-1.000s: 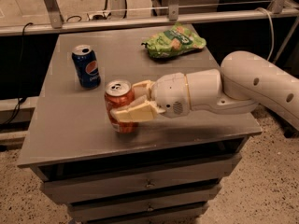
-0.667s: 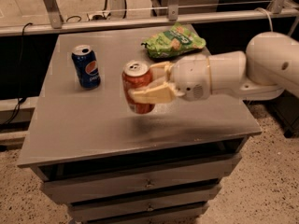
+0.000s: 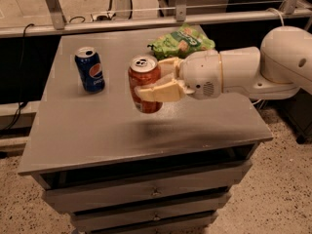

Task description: Move coke can near green rice chip bag

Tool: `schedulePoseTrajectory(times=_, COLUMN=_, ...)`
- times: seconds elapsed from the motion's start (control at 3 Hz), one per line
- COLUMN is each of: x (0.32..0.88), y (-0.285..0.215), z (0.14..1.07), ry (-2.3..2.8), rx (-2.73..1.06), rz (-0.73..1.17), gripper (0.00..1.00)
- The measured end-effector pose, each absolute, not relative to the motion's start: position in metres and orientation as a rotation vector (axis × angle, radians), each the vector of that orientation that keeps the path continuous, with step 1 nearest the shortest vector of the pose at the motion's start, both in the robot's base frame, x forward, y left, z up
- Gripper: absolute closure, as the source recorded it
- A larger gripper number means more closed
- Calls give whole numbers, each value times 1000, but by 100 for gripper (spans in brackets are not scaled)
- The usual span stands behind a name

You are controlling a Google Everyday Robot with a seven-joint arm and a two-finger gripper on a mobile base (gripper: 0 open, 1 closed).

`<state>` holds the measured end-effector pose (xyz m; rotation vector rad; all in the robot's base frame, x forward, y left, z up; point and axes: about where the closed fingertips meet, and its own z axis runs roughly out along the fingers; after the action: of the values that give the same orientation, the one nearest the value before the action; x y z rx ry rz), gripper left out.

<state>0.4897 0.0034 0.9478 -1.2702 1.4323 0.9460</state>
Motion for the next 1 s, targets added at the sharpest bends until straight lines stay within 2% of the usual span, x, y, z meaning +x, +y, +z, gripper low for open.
schedulePoseTrajectory(times=0.33, x=493, y=-1, z=952, ry=1418, rx=-1262, rz=918, gripper=100)
schedulePoseTrajectory(times=0.67, x=519, y=-36, z=951, ry=1415, rx=-1188, rz=845, gripper=100)
schedulePoseTrajectory(times=1.0, x=570, y=-93, z=935, ry=1441, rx=-1074, rz=757, gripper=100)
